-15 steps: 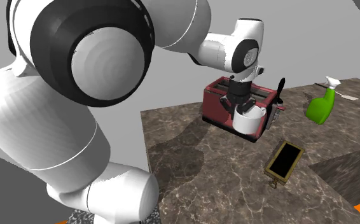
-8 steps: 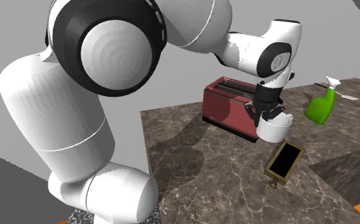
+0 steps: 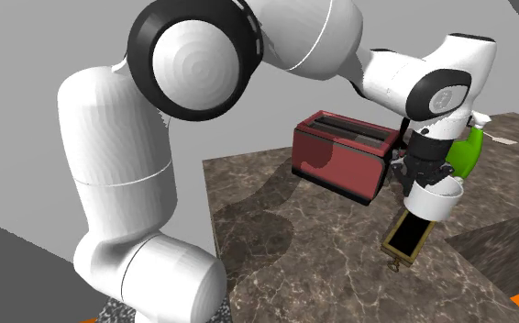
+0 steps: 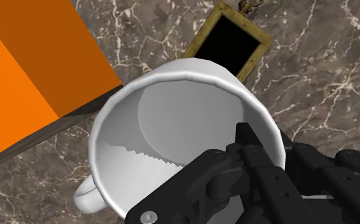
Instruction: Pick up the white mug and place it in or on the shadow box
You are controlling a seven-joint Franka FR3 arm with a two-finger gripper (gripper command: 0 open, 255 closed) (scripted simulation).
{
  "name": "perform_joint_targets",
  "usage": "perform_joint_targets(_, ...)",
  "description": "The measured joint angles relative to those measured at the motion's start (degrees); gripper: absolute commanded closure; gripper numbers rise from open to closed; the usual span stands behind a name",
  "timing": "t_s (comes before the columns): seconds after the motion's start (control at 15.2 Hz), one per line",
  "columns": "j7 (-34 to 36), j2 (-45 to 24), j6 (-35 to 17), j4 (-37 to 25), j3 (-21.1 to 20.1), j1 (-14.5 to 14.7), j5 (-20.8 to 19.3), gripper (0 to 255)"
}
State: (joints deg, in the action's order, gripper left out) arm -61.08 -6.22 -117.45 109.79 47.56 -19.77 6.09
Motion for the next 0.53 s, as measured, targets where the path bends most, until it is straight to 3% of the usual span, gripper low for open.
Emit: perform_joint_targets(0.53, -2.2, -3.0, -5.2, 3.3, -0.4, -0.9, 2.9, 255)
